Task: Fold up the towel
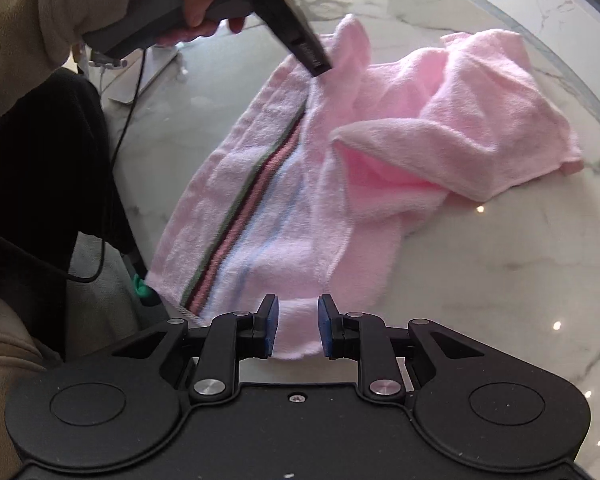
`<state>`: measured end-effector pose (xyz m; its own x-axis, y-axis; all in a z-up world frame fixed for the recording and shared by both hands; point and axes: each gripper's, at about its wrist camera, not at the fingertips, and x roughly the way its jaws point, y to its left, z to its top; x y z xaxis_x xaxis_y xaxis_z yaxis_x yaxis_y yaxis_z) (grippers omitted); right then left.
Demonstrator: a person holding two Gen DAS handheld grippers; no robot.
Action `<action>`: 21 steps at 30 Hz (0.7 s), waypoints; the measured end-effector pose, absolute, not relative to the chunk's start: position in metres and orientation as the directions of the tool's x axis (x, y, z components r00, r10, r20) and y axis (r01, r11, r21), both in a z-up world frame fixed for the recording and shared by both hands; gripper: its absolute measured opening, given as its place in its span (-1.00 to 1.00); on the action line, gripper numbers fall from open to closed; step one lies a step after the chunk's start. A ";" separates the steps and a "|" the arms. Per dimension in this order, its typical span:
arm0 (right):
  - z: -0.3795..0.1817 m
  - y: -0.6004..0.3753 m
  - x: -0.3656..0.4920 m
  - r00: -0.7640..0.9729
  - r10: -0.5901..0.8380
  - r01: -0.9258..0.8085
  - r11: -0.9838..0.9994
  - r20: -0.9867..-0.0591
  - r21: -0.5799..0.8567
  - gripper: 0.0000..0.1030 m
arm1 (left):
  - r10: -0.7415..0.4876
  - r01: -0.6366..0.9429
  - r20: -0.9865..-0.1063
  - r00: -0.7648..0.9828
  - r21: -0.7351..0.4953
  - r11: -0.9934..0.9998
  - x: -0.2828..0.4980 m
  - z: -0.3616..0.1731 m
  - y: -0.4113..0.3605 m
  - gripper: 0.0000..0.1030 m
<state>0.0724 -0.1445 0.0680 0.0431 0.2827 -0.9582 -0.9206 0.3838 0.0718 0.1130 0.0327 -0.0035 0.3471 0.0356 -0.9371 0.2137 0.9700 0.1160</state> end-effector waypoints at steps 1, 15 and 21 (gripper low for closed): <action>0.071 -0.148 0.082 0.064 0.268 -0.916 0.398 -0.961 0.050 -0.60 | 0.034 0.216 -0.937 0.347 0.116 0.969 0.113 -0.003 0.033 -0.43; 0.076 -0.158 0.199 0.175 0.177 -0.963 0.234 -0.968 -0.131 -0.60 | 0.045 0.291 -0.942 0.333 0.148 0.945 0.111 -0.001 0.026 -0.43; 0.065 -0.133 0.255 0.210 0.132 -0.970 0.148 -0.969 -0.191 -0.60 | 0.052 0.316 -0.942 0.331 0.163 0.935 0.111 -0.001 0.023 -0.43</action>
<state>0.2553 -0.1327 0.0650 0.2104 0.1322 -0.9686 -0.9705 0.1478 -0.1906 0.1110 0.0229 -0.0006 0.3309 0.0523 -0.9422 0.3158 0.9348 0.1628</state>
